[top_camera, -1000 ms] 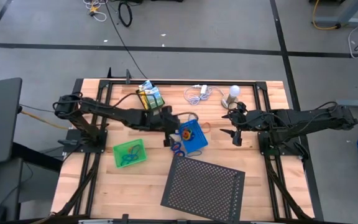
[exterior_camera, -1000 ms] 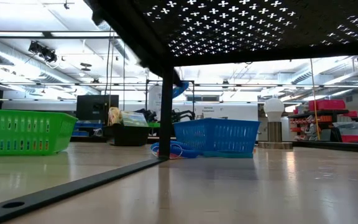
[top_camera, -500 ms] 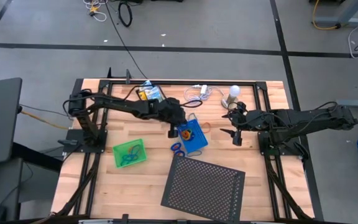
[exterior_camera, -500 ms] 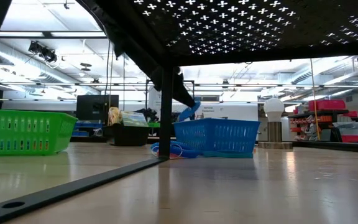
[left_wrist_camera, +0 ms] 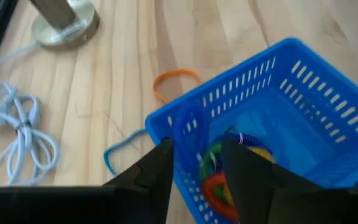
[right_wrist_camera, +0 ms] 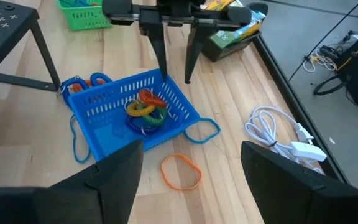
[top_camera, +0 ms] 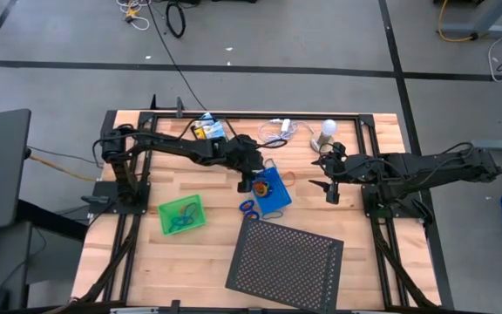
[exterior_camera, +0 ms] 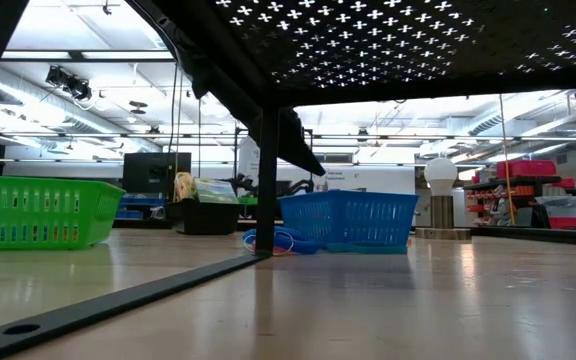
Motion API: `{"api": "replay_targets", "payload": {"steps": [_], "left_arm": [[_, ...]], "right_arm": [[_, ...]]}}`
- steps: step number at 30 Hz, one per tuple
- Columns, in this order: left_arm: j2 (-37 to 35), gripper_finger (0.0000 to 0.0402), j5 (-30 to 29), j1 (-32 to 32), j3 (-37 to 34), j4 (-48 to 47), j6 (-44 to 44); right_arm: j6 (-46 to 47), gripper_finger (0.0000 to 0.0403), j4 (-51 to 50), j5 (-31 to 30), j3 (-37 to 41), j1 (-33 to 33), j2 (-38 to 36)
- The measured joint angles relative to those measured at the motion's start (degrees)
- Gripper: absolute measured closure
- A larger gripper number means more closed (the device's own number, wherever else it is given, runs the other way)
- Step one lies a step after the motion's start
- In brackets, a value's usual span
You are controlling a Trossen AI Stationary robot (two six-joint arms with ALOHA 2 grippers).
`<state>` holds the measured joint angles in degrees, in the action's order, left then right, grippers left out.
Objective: Pick & Place Office Desk Supplies
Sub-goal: Put the top blue key band into the blue bin, then move the blue bin to the left
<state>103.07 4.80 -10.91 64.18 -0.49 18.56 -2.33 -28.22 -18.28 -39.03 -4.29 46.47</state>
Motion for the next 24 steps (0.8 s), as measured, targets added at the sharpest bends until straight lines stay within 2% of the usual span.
{"api": "replay_targets", "payload": {"steps": [3,5,9,11,24], "left_arm": [[0.0,0.0258,1.1,0.4,0.0,0.9,0.1],[0.0,0.0276,2.6,0.4,0.4,-0.8,0.1],[0.0,0.0366,3.9,0.4,1.6,-7.1,0.1],[0.0,0.039,4.2,0.3,1.6,-8.9,0.2],[0.4,0.0399,4.2,0.1,1.7,-13.5,2.0]], "right_arm": [[0.1,0.0124,-0.1,0.0,0.0,0.3,0.0],[0.1,0.0124,-0.4,0.0,0.0,0.5,0.0],[0.5,0.0124,-0.7,0.0,0.0,0.6,0.0],[0.6,0.0124,-0.7,0.0,0.0,0.6,0.0],[0.3,0.0124,-0.7,0.0,0.0,0.6,0.0]]}}
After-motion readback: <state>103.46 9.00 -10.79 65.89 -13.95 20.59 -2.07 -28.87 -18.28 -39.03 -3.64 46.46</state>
